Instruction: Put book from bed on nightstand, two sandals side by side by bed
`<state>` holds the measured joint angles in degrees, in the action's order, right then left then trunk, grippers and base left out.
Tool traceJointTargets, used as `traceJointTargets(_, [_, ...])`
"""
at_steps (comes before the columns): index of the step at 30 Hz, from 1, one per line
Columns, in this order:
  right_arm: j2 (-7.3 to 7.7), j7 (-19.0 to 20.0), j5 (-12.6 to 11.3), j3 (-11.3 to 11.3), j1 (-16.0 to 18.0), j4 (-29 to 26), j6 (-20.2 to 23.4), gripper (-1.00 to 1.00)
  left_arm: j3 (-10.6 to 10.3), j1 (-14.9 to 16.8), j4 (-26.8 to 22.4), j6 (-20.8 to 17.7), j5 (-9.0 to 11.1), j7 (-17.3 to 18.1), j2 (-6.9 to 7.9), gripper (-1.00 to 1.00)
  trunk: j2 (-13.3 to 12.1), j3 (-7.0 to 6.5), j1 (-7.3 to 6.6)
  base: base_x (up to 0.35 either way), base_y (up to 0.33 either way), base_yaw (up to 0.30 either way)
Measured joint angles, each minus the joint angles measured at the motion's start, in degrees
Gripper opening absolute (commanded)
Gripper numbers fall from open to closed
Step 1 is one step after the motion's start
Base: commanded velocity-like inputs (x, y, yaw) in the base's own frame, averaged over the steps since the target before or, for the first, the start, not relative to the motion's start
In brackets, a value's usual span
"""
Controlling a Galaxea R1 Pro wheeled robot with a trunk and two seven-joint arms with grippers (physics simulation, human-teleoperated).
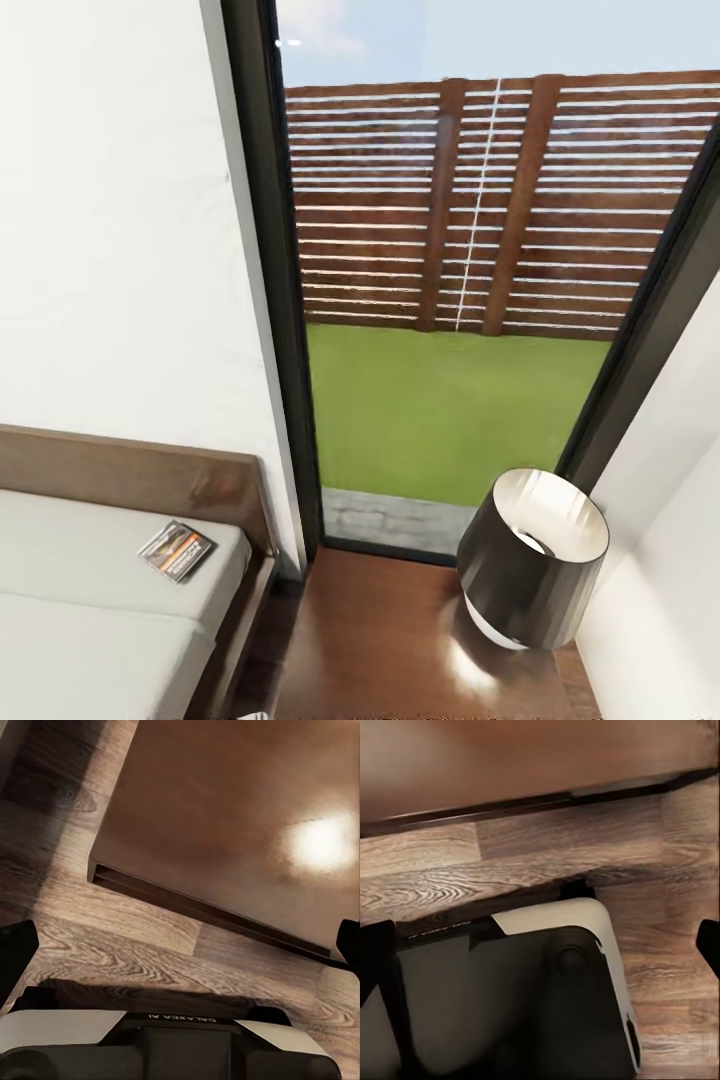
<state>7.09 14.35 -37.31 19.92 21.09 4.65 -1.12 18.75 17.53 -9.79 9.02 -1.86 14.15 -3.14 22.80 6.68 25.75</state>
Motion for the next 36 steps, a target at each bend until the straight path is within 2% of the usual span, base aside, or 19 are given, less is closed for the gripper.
traceJointTargets(3, [2.07, 0.1, 0.0, 0.0, -0.7, 0.0, 0.1, 1.00, 0.0, 0.0, 0.0, 0.0, 0.0, 0.0, 0.00, 1.00, 0.0, 0.26, 0.00, 0.000, 0.000, 0.000])
traceJointTargets(9, [3.26, 0.1, 0.0, 0.0, -1.0, 0.0, 0.1, 1.00, 0.0, 0.0, 0.0, 0.0, 0.0, 0.0, 0.00, 1.00, 0.0, 0.79, 0.00, 0.000, 0.000, 0.000])
traceJointTargets(36, [3.44, 0.0, 0.0, 0.0, -1.1, 0.0, 0.1, 1.00, 0.0, 0.0, 0.0, 0.0, 0.0, 0.0, 0.00, 1.00, 0.0, 3.17, 0.00, 0.000, 0.000, 0.000])
